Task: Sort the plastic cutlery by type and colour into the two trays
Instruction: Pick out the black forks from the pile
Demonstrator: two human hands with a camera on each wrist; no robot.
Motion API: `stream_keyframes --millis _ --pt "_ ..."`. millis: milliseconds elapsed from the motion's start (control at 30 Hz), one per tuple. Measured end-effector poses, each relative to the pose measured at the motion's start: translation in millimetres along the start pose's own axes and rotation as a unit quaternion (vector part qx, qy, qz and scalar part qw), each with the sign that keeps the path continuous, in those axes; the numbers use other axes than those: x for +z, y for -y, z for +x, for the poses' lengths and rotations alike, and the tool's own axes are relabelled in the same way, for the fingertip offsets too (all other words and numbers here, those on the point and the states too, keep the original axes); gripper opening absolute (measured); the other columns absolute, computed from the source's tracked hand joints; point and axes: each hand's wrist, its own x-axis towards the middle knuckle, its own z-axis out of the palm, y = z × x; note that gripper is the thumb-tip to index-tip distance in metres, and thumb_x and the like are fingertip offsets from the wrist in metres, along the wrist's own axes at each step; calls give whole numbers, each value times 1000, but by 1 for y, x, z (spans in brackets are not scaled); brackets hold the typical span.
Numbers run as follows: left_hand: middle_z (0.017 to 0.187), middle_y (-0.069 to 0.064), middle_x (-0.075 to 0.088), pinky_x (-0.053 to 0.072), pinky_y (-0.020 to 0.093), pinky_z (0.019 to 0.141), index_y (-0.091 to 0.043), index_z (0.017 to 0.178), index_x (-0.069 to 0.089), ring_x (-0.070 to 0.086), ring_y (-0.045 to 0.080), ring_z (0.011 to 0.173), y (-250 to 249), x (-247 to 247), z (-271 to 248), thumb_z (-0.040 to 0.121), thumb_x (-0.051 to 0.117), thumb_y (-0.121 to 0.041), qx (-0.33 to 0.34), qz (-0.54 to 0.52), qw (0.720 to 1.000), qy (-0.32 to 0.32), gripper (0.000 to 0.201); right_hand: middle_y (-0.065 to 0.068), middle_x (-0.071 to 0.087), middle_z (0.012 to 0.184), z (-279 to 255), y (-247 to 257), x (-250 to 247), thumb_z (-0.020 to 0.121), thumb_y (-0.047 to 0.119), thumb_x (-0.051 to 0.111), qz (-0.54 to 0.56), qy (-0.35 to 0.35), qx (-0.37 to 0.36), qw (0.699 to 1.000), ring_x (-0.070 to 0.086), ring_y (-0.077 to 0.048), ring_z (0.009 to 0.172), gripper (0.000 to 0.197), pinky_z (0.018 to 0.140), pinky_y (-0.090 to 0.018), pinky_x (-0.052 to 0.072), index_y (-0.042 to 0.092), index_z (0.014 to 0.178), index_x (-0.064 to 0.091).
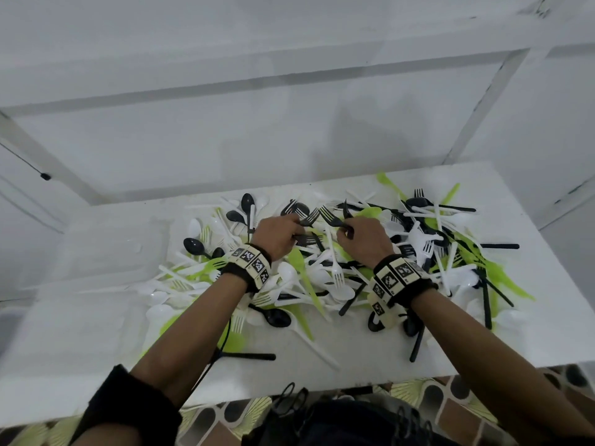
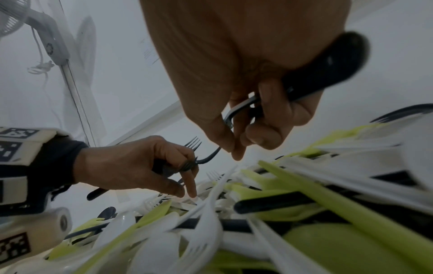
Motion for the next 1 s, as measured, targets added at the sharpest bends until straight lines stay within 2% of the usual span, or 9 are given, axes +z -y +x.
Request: stream_keyframes --millis 100,233,400,500,633,800,900,1000 --pt "121 -8 62 36 29 64 -32 118 73 67 26 98 -3 -1 10 92 58 -8 93 55 993 40 38 -16 68 86 -6 -11 -4 94 23 62 2 7 9 1000 61 -34 84 20 68 -33 38 6 87 71" --pt "129 -8 58 35 30 62 -33 129 67 67 27 92 -3 -3 17 96 53 -7 167 115 977 59 44 -17 69 87 -13 -22 -8 94 23 62 -9 16 19 1000 63 -33 85 22 70 -34 42 5 90 73" --pt "119 -8 59 33 31 55 -30 123 66 67 27 80 2 1 23 97 59 -13 198 122 970 65 32 -17 70 88 -18 -24 -7 94 23 62 -19 -1 15 1000 63 -33 85 23 67 -30 37 3 93 73" --pt "126 -10 58 43 32 57 -32 124 63 67 26 85 6 0 26 93 65 -20 206 115 968 83 34 -17 69 90 -18 -23 -6 95 25 62 -17 -6 17 1000 63 -33 86 23 68 -31 39 4 95 73" --pt "125 -9 59 36 30 60 -31 125 68 66 24 90 3 -5 25 92 65 -24 207 135 964 93 33 -13 67 86 -15 -18 -2 94 27 62 -10 -10 7 1000 62 -33 84 22 70 -35 44 8 92 73" --pt "107 -7 68 34 28 56 -26 101 77 67 24 79 2 -1 21 91 62 -26 210 116 969 58 18 -15 68 92 -10 -9 -2 95 26 62 -20 -8 4 1000 62 -33 89 23 74 -37 46 6 95 73" --pt "98 -10 71 43 27 52 -27 90 78 68 22 72 3 3 16 84 68 -26 200 68 978 -2 12 -14 68 91 -8 -8 0 95 27 62 -22 -8 -1 1000 62 -33 88 23 74 -37 45 6 96 73" --pt "95 -12 72 49 30 56 -28 88 78 69 20 77 2 -4 9 78 70 -30 162 -44 983 -80 13 -12 68 88 -9 -14 1 95 26 63 4 -20 -2 1000 62 -33 86 22 73 -37 46 7 97 74"
